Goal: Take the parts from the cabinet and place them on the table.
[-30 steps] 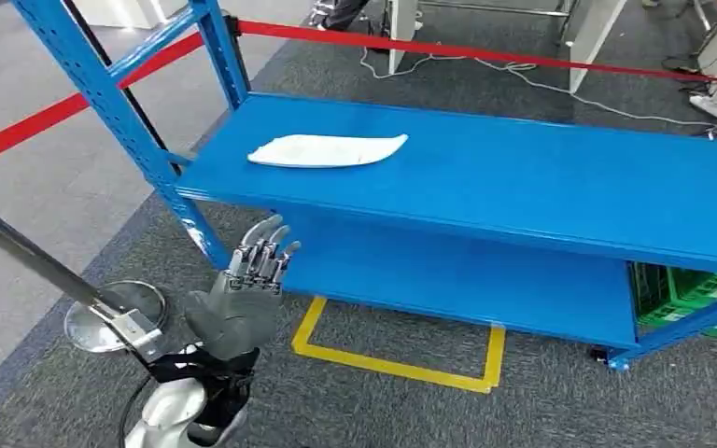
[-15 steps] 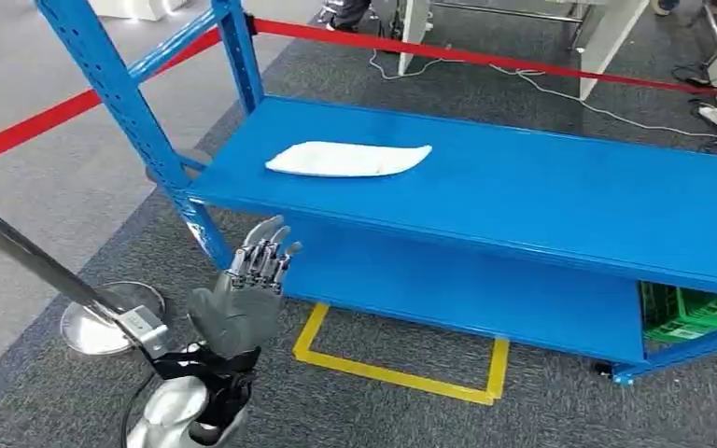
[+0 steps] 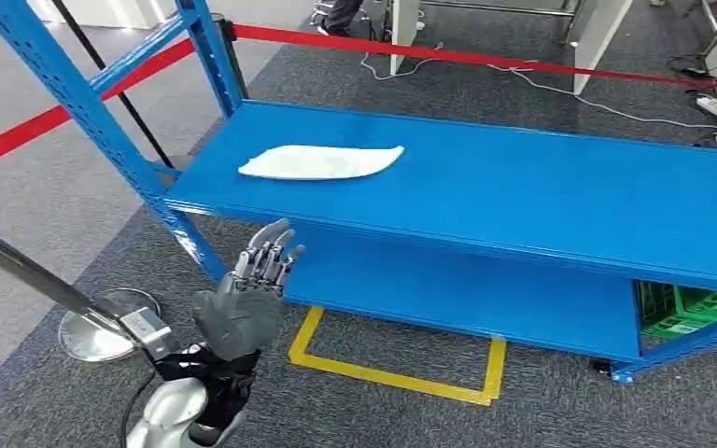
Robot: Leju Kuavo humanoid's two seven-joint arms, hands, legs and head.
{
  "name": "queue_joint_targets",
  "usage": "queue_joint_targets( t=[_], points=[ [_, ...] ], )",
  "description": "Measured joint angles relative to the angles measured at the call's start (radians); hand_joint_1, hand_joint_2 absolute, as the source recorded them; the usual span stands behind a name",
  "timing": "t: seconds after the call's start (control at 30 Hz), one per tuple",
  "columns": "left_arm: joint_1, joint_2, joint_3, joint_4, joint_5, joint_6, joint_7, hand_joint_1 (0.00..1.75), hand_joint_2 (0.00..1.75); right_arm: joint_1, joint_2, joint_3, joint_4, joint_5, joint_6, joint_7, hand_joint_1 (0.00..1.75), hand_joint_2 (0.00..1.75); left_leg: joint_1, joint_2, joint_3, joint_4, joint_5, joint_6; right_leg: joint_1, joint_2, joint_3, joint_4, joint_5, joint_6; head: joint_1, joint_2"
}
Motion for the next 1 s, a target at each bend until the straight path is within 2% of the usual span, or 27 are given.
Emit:
queue_joint_targets(
  t=[0.03,0.07,0.1,0.13,0.2,0.23,0.3,0.33,0.37,0.4,0.43,0.5,0.53,0.57,0.6,0.67,0.7,0.73,0.77,0.83,0.87,0.9,0.93,1.0],
  points=[
    [-0.002,-0.001,0.000,0.000,0.000,-0.002,-0.002,0.00,0.00,0.001,0.000,0.000,0.000,0.000,0.000,0.000,0.00,0.00,-0.004,0.001,0.025,-0.050,-0.001,0.004,0.006,0.000,-0.001,0.001,-0.003,0.005,0.000,0.000],
    [-0.004,-0.002,0.000,0.000,-0.001,-0.004,-0.006,0.00,0.00,0.001,0.000,0.000,0.000,0.000,0.002,0.000,0.00,0.00,-0.001,0.001,0.033,-0.071,-0.010,0.003,0.007,0.001,-0.006,0.004,-0.005,0.011,0.000,0.000],
    [-0.003,-0.003,0.000,0.000,-0.002,-0.014,-0.015,0.00,0.00,0.000,0.000,0.000,0.000,0.002,0.003,-0.002,0.00,0.00,-0.005,-0.001,0.026,-0.076,-0.021,0.007,0.005,-0.001,-0.006,-0.012,-0.011,0.018,0.003,0.000],
    [-0.002,-0.001,0.000,0.000,-0.003,-0.021,-0.021,0.00,0.00,0.002,0.000,-0.001,0.000,0.003,0.006,-0.003,0.00,0.00,-0.003,-0.006,0.032,-0.084,-0.029,0.014,0.005,-0.002,-0.002,0.015,0.008,0.030,0.000,0.000],
    [-0.001,0.001,-0.001,0.000,-0.007,-0.033,-0.026,0.00,0.00,0.001,0.000,-0.001,0.000,0.008,0.010,-0.007,0.00,0.00,0.000,-0.008,0.055,-0.087,-0.033,0.028,0.002,-0.006,-0.002,0.020,-0.002,0.037,0.005,0.000],
    [-0.002,0.001,-0.001,0.000,-0.007,-0.034,-0.027,0.00,0.00,-0.002,0.000,-0.001,0.000,0.009,0.010,-0.008,0.00,0.00,-0.001,-0.006,0.066,-0.087,-0.038,0.035,0.003,-0.007,-0.016,0.054,-0.017,0.038,0.008,0.000],
    [-0.002,0.002,-0.002,0.000,-0.008,-0.034,-0.027,0.00,0.00,-0.003,0.000,-0.001,0.000,0.010,0.011,-0.008,0.00,0.00,-0.002,-0.002,0.081,-0.086,-0.045,0.039,0.003,-0.006,-0.097,0.199,-0.073,0.044,0.011,0.000],
    [0.000,0.002,-0.002,0.000,-0.008,-0.031,-0.026,0.00,0.00,0.001,0.000,-0.001,0.000,0.010,0.011,-0.008,0.00,0.00,-0.002,0.004,0.087,-0.084,-0.039,0.037,0.003,-0.007,-0.140,0.269,-0.102,0.046,0.013,0.000],
    [0.001,0.001,-0.001,0.002,-0.007,-0.026,-0.019,0.00,0.00,0.004,0.000,-0.001,0.000,0.010,0.011,-0.007,0.00,0.00,-0.002,0.003,0.094,-0.084,-0.043,0.037,0.002,-0.007,-0.169,0.302,-0.109,0.049,0.013,0.000],
    [0.002,0.001,0.000,0.003,-0.005,-0.021,-0.014,0.00,0.00,0.006,0.000,-0.001,0.000,0.009,0.011,-0.005,0.00,0.00,-0.001,0.000,0.099,-0.084,-0.048,0.036,0.000,-0.007,-0.178,0.294,-0.097,0.051,0.016,0.000],
    [0.003,0.001,0.001,0.004,-0.003,-0.015,-0.011,0.00,0.00,0.006,0.000,-0.001,0.000,0.009,0.010,-0.005,0.00,0.00,0.001,-0.002,0.108,-0.084,-0.056,0.032,-0.003,-0.007,-0.167,0.242,-0.066,0.051,0.016,0.000],
    [0.003,0.000,0.001,0.004,-0.003,-0.012,-0.009,0.00,0.00,0.005,0.000,-0.002,0.000,0.010,0.009,-0.003,0.00,0.00,0.006,-0.003,0.131,-0.084,-0.075,0.021,-0.011,-0.007,-0.106,0.071,0.046,0.059,0.016,0.000],
    [0.004,0.000,0.001,0.005,-0.003,-0.011,-0.008,0.00,0.00,0.007,0.002,-0.002,0.000,0.011,0.008,-0.001,0.00,0.00,0.004,-0.003,0.137,-0.083,-0.086,0.013,-0.016,-0.009,-0.090,0.010,0.086,0.063,0.019,0.000],
    [0.003,-0.001,0.002,0.005,-0.003,-0.009,-0.005,0.00,0.00,0.005,0.003,-0.001,0.001,0.011,0.007,0.000,0.00,0.00,0.002,-0.004,0.139,-0.079,-0.091,0.006,-0.010,-0.005,-0.090,0.006,0.046,0.043,0.021,0.000],
    [0.003,-0.004,0.002,0.005,-0.003,-0.007,-0.003,0.00,0.00,0.004,0.004,-0.002,0.001,0.011,0.007,0.000,0.00,0.00,0.002,-0.004,0.136,-0.080,-0.096,0.002,-0.008,-0.003,-0.082,0.013,0.067,0.031,0.018,0.000],
    [0.004,-0.007,0.002,0.005,-0.003,-0.004,-0.002,0.00,0.00,0.004,0.004,-0.003,0.001,0.011,0.006,0.003,0.00,0.00,0.005,-0.004,0.145,-0.083,-0.099,-0.003,-0.004,-0.003,-0.081,0.013,0.061,0.019,0.019,0.000],
    [0.004,-0.007,0.002,0.005,-0.003,-0.003,-0.002,0.00,0.00,0.003,0.004,-0.005,0.001,0.011,0.006,0.003,0.00,0.00,0.006,-0.003,0.145,-0.081,-0.103,-0.008,-0.007,-0.002,-0.072,0.009,0.059,0.013,0.019,0.000],
    [0.003,-0.008,0.002,0.005,-0.003,-0.003,-0.002,0.00,0.00,0.003,0.004,-0.006,0.001,0.011,0.006,0.003,0.00,0.00,0.006,0.000,0.132,-0.052,-0.113,-0.012,-0.007,-0.002,-0.067,0.008,0.056,0.008,0.018,0.000],
    [0.001,-0.008,0.002,0.005,-0.003,-0.002,-0.002,0.00,0.00,0.002,0.004,-0.007,0.001,0.011,0.006,0.003,0.00,0.00,0.005,0.000,0.101,0.005,-0.139,-0.016,-0.007,-0.003,-0.063,0.007,0.052,0.002,0.015,0.000],
    [0.004,-0.008,0.002,0.005,-0.003,-0.001,-0.002,0.00,0.00,0.001,0.004,-0.008,0.001,0.011,0.006,0.003,0.00,0.00,0.005,0.000,0.004,0.159,-0.203,-0.022,-0.005,-0.005,-0.060,0.007,0.046,-0.004,0.016,0.000],
    [0.005,-0.008,0.002,0.005,-0.003,-0.001,-0.002,0.00,0.00,0.001,0.004,-0.008,0.001,0.011,0.005,0.003,0.00,0.00,0.005,0.000,-0.038,0.215,-0.216,-0.022,-0.004,-0.005,-0.058,0.007,0.043,-0.006,0.016,0.000],
    [0.006,-0.007,0.003,0.005,-0.003,-0.001,-0.002,0.00,0.00,0.001,0.004,-0.009,0.001,0.011,0.005,0.003,0.00,0.00,0.005,0.000,-0.056,0.223,-0.201,-0.020,-0.003,-0.004,-0.054,0.007,0.040,-0.007,0.017,0.000],
    [0.006,-0.007,0.003,0.005,-0.003,-0.001,-0.002,0.00,0.00,0.001,0.004,-0.011,0.001,0.011,0.005,0.003,0.00,0.00,0.005,0.000,-0.054,0.193,-0.165,-0.017,-0.003,-0.003,-0.049,0.007,0.037,-0.006,0.016,0.000],
    [0.005,-0.007,0.002,0.005,-0.003,-0.001,-0.002,0.00,0.00,0.001,0.004,-0.013,0.001,0.011,0.006,0.002,0.00,0.00,0.004,0.001,-0.001,0.047,-0.051,-0.009,-0.004,-0.001,-0.035,0.007,0.030,-0.003,0.016,0.000]
  ],
)
